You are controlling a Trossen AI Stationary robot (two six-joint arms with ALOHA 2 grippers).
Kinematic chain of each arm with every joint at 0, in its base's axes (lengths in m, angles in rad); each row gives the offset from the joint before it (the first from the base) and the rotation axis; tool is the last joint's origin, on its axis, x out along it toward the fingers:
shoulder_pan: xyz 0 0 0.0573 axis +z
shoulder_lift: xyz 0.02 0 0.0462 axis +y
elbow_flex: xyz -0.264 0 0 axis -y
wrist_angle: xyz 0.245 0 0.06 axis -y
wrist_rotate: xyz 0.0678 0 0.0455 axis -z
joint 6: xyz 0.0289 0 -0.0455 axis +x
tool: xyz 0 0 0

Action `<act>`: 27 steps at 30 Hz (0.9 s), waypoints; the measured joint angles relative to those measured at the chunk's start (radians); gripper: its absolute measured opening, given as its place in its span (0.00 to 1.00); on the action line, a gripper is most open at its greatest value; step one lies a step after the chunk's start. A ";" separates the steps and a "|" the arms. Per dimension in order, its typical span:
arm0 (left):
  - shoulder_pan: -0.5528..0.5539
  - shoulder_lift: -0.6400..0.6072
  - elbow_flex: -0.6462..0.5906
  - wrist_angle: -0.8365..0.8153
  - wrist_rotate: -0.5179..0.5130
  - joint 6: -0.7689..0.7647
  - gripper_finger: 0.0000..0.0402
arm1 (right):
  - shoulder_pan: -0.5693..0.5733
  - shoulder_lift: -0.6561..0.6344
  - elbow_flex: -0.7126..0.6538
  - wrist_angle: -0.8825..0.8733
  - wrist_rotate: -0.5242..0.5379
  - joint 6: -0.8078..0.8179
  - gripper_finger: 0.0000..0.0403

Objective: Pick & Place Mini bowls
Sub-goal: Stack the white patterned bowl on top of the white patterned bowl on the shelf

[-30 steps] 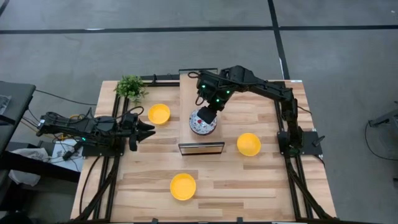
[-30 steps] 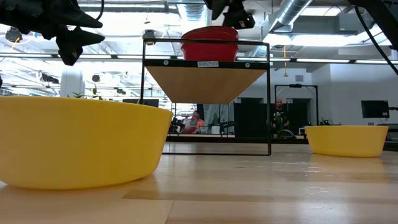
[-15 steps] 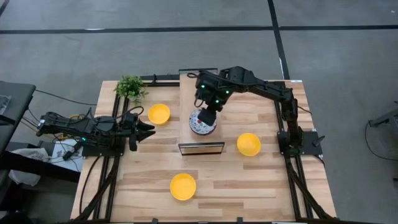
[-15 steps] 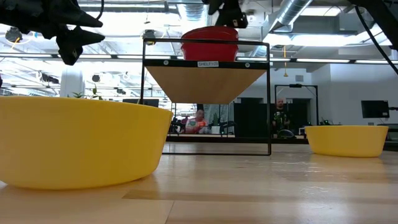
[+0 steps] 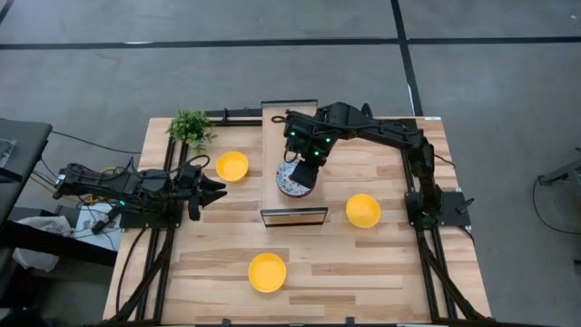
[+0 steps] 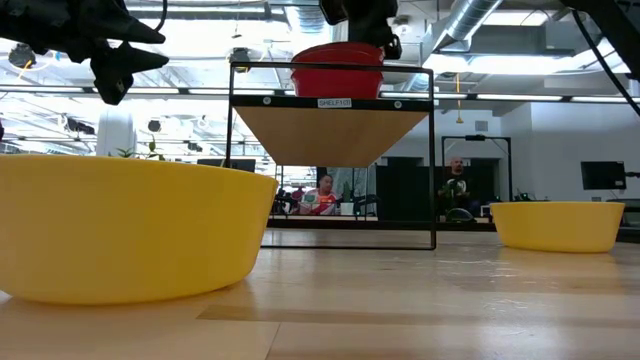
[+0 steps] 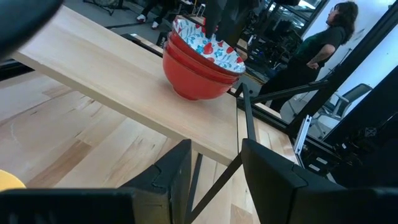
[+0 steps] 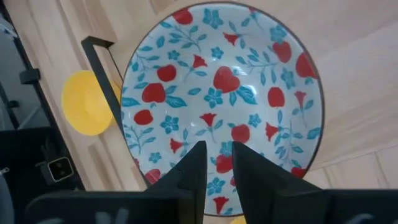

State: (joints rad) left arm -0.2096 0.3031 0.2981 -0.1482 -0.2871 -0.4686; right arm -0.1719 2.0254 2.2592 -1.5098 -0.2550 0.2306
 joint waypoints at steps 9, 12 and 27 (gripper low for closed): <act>0.000 0.000 0.000 0.000 0.000 0.000 0.35 | -0.007 0.000 -0.004 0.014 0.002 -0.027 0.16; 0.000 0.000 0.000 0.000 0.000 0.000 0.35 | -0.008 0.005 -0.004 0.020 0.002 -0.030 0.16; 0.000 0.000 0.000 0.000 0.000 0.000 0.35 | -0.020 0.010 -0.005 0.050 -0.001 -0.048 0.16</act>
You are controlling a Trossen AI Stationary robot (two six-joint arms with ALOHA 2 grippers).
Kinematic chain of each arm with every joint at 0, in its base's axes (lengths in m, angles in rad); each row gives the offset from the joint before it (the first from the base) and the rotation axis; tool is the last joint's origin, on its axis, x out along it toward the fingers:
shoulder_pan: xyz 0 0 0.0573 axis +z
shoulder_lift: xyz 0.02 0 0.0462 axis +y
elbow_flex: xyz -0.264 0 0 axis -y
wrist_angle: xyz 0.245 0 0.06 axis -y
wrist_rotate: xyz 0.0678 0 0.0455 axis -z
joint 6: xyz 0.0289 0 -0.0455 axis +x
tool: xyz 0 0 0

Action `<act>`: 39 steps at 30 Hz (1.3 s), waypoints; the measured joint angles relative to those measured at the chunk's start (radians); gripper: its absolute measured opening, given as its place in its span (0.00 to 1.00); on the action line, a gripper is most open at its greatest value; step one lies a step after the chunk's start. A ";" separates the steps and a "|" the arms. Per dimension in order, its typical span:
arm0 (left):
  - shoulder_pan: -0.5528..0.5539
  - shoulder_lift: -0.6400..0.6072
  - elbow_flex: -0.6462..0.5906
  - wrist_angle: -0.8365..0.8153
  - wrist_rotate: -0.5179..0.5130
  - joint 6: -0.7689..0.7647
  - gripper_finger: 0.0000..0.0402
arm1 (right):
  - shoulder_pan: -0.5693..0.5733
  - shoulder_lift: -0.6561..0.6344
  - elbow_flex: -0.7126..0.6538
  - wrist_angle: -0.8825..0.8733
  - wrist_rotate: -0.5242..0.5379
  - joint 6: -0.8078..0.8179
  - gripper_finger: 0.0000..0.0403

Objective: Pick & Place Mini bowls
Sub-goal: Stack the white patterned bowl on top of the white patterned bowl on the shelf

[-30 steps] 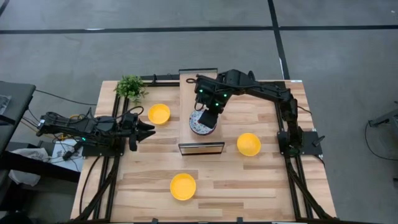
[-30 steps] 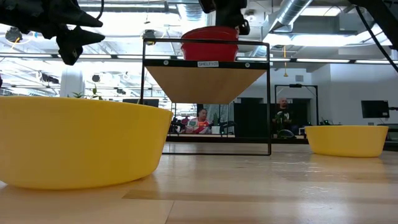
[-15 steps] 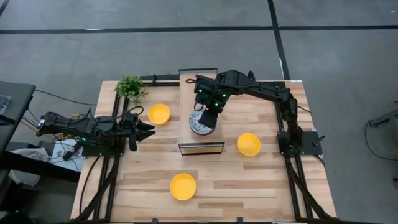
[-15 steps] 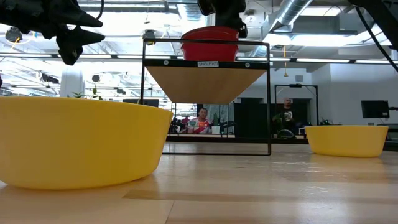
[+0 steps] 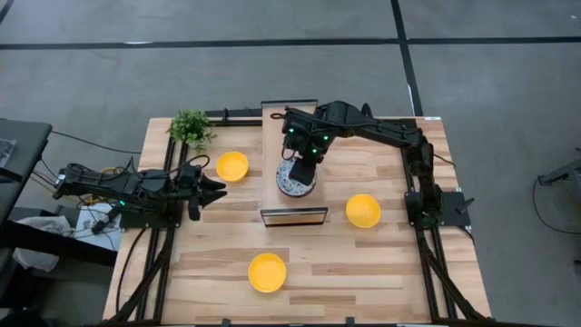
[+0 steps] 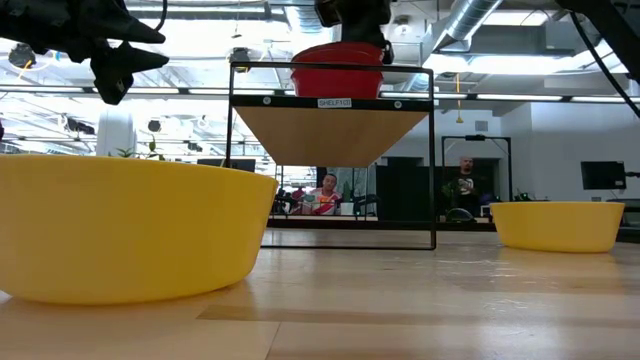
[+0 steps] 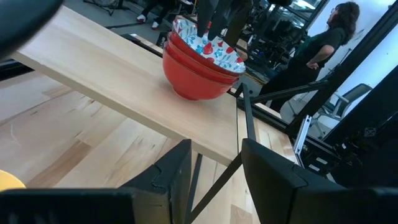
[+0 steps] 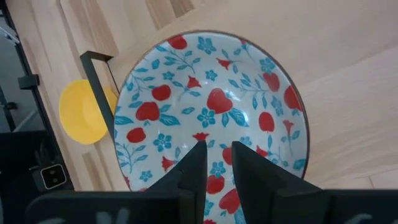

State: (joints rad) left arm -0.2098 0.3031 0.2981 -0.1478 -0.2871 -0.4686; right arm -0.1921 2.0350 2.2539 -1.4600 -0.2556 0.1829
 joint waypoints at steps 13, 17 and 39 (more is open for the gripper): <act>0.000 0.000 0.000 0.000 0.000 0.000 0.35 | 0.009 -0.024 0.000 -0.027 -0.007 0.042 0.16; 0.000 0.000 0.000 0.000 0.000 0.000 0.35 | 0.017 -0.074 0.006 -0.111 0.026 0.065 0.16; 0.000 0.000 0.000 0.000 0.000 0.000 0.35 | 0.039 -0.133 -0.136 -0.096 0.186 0.097 0.16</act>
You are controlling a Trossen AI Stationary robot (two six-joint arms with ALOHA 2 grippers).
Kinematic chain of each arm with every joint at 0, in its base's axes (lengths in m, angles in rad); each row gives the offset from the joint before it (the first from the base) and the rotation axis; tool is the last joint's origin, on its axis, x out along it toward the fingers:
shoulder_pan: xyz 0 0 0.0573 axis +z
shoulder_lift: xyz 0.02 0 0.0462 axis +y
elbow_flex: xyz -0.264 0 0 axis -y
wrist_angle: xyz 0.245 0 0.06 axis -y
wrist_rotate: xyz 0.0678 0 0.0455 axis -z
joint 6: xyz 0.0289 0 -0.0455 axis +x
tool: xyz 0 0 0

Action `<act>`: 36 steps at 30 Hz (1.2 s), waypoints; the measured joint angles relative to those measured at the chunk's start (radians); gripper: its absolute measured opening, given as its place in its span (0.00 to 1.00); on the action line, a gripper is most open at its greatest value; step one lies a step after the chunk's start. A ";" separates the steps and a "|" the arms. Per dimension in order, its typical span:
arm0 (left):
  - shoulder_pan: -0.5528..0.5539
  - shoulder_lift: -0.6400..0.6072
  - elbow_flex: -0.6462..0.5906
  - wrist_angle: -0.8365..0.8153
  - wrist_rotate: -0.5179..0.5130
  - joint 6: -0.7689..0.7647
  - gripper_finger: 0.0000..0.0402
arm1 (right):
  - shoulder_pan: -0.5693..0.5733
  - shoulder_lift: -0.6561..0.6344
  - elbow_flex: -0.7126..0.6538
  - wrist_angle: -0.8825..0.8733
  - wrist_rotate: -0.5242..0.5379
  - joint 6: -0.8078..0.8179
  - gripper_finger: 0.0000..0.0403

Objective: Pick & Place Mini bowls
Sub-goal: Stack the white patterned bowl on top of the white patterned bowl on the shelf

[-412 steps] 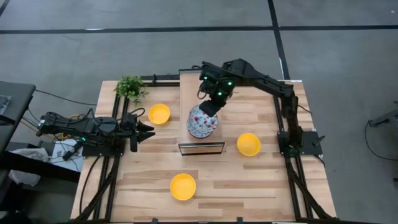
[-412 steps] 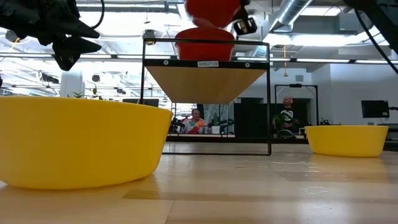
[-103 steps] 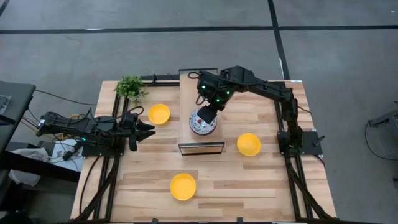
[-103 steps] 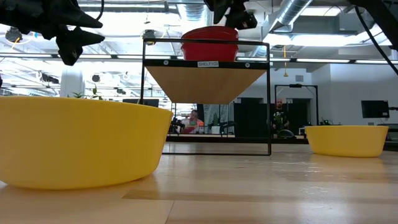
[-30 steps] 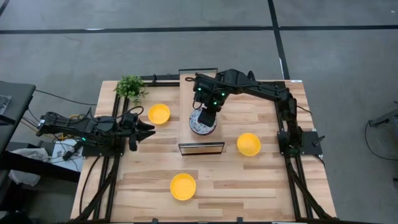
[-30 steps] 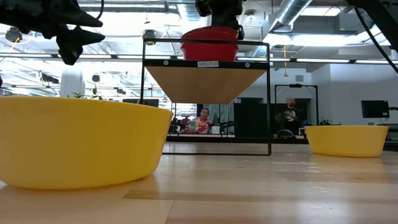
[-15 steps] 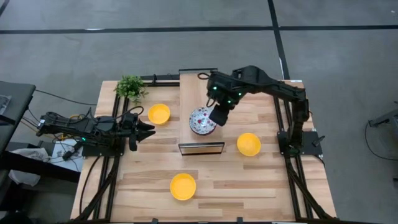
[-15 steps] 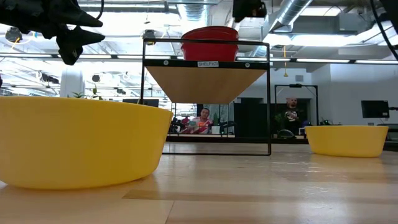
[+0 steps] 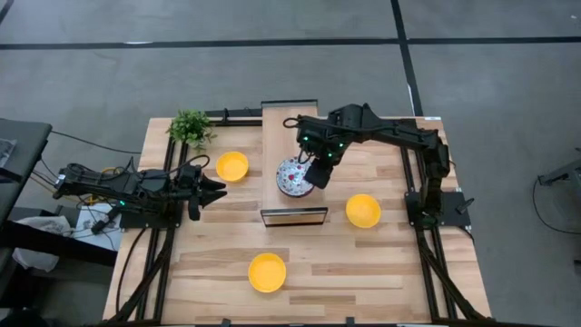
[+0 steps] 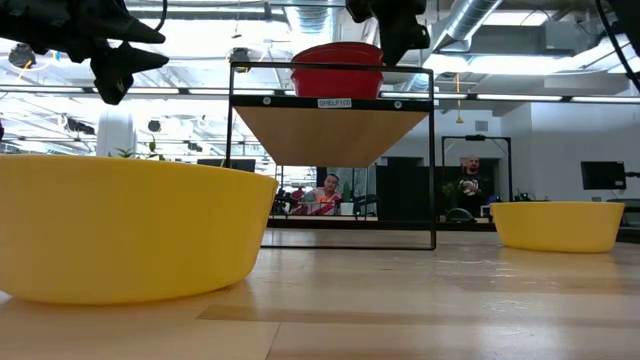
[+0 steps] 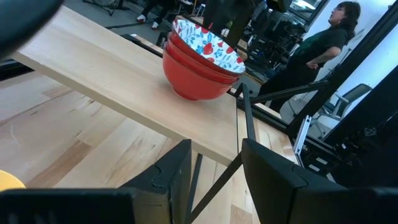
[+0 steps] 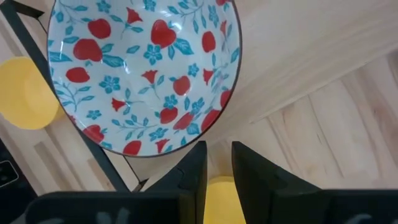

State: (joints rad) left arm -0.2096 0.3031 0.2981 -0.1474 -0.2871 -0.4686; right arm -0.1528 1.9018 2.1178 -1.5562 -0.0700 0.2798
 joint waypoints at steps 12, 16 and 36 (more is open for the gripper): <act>0.000 0.000 0.000 0.000 0.000 0.000 0.35 | 0.001 0.002 0.000 -0.003 0.018 -0.009 0.16; 0.000 0.000 0.000 0.000 0.000 0.000 0.35 | 0.000 0.002 0.000 -0.002 0.018 -0.008 0.16; 0.000 0.000 0.000 0.000 0.000 0.000 0.35 | 0.000 -0.001 0.027 -0.010 0.014 0.000 0.16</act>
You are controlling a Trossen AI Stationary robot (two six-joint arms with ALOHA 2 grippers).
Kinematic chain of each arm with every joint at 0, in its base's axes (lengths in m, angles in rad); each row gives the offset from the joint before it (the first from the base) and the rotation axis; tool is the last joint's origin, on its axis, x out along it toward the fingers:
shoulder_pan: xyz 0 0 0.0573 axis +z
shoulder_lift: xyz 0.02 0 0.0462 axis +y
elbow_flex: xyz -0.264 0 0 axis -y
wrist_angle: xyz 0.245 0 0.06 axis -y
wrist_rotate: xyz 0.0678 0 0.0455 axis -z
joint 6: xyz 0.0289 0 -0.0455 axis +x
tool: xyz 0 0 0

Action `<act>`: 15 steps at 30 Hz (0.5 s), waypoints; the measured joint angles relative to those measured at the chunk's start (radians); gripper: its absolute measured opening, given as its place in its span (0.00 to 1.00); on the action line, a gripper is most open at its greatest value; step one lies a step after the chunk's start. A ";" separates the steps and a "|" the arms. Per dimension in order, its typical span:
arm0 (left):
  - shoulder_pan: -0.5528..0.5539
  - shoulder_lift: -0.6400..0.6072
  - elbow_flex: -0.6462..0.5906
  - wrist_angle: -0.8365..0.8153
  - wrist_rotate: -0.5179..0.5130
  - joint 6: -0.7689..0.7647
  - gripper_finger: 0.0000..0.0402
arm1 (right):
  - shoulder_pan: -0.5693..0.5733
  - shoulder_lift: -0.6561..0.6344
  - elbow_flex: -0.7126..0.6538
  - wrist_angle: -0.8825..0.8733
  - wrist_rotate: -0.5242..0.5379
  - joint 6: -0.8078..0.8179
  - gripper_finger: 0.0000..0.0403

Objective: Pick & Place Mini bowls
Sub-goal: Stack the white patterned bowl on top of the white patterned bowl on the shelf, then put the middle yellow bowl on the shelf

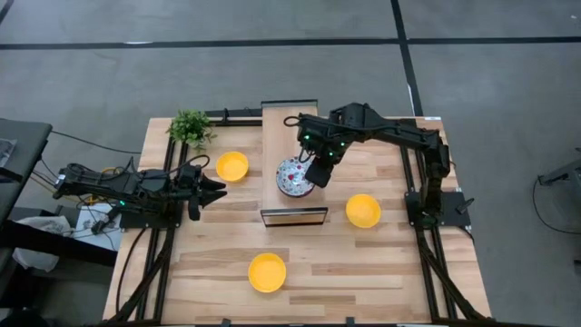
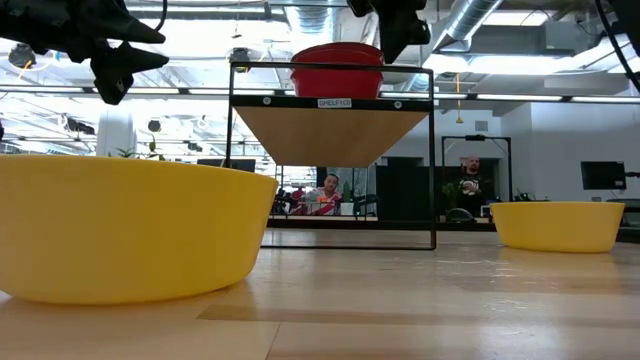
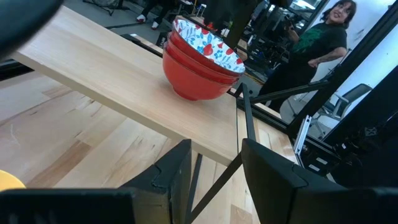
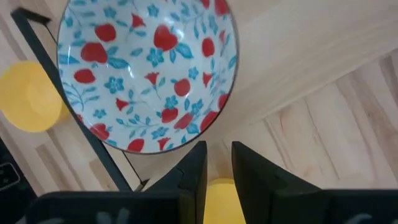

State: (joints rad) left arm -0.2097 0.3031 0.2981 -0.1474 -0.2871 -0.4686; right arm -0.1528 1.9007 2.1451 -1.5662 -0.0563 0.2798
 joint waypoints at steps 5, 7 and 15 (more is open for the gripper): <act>0.000 0.000 0.000 0.000 0.000 0.000 0.35 | 0.002 0.000 0.018 0.007 0.001 0.000 0.16; 0.000 0.000 0.000 0.000 0.000 0.000 0.35 | 0.002 0.000 0.018 -0.002 0.005 -0.008 0.16; 0.000 0.000 0.000 0.000 0.000 0.000 0.35 | -0.059 -0.011 0.019 -0.005 0.083 -0.018 0.16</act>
State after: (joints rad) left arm -0.2099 0.3031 0.2981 -0.1474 -0.2871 -0.4686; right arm -0.2114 1.8897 2.1643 -1.5707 0.0267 0.2623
